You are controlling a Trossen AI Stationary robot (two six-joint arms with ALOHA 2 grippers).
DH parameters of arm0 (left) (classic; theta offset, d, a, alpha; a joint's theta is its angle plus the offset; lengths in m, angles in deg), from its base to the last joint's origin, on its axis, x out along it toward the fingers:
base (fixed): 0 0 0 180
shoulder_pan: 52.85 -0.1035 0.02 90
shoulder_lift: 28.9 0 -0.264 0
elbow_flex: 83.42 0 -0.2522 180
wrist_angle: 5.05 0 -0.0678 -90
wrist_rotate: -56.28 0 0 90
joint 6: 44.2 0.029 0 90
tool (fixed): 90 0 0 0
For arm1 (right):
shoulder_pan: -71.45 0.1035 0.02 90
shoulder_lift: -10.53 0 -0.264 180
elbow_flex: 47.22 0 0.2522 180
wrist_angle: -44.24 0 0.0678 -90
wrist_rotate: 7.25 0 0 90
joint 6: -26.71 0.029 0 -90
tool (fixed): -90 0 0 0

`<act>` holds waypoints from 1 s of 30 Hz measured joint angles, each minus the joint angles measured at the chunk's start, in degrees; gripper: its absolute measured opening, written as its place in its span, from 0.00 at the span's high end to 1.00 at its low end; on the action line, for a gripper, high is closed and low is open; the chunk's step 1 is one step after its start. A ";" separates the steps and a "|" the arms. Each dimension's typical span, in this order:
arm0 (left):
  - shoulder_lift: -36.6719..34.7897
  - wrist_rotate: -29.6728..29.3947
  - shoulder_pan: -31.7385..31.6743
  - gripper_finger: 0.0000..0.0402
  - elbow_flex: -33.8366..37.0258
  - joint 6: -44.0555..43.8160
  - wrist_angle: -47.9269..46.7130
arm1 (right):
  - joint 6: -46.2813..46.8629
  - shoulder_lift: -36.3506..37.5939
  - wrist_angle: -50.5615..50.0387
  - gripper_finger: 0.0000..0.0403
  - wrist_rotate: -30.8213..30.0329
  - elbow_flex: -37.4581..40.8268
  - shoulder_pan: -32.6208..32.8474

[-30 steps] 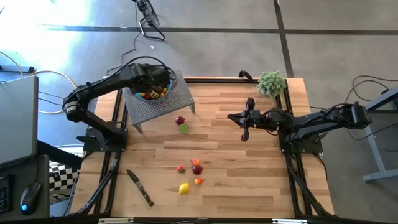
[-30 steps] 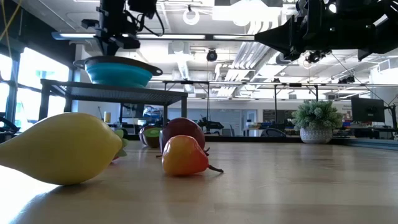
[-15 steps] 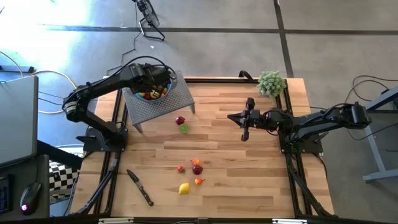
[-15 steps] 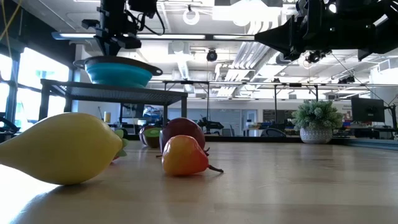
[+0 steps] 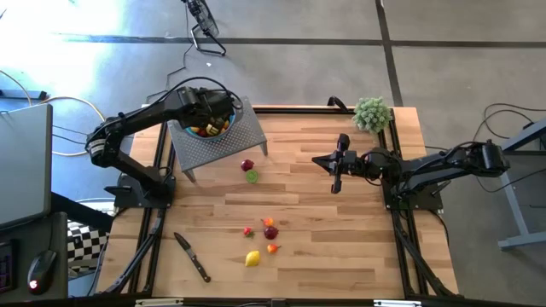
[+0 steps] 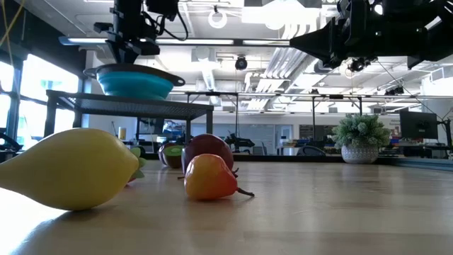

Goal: Pick & Place Fruit
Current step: Put the red strawberry into the blue strainer bowl on the shelf

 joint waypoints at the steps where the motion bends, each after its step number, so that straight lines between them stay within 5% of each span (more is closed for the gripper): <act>1: 0.00 0.04 0.00 0.79 0.00 0.17 0.00 | 0.00 0.02 0.00 0.99 0.00 0.00 0.00; 10: -0.02 4.46 0.02 0.99 0.00 3.48 0.14 | -0.02 0.02 0.26 0.99 0.00 0.00 0.00; 19: -0.02 4.73 4.48 1.00 -0.93 6.42 2.46 | -0.02 0.02 0.28 0.99 0.00 0.00 -0.02; 30: -0.04 5.97 14.28 0.99 -13.02 7.39 3.20 | -0.02 0.00 0.33 0.99 0.00 0.00 -0.01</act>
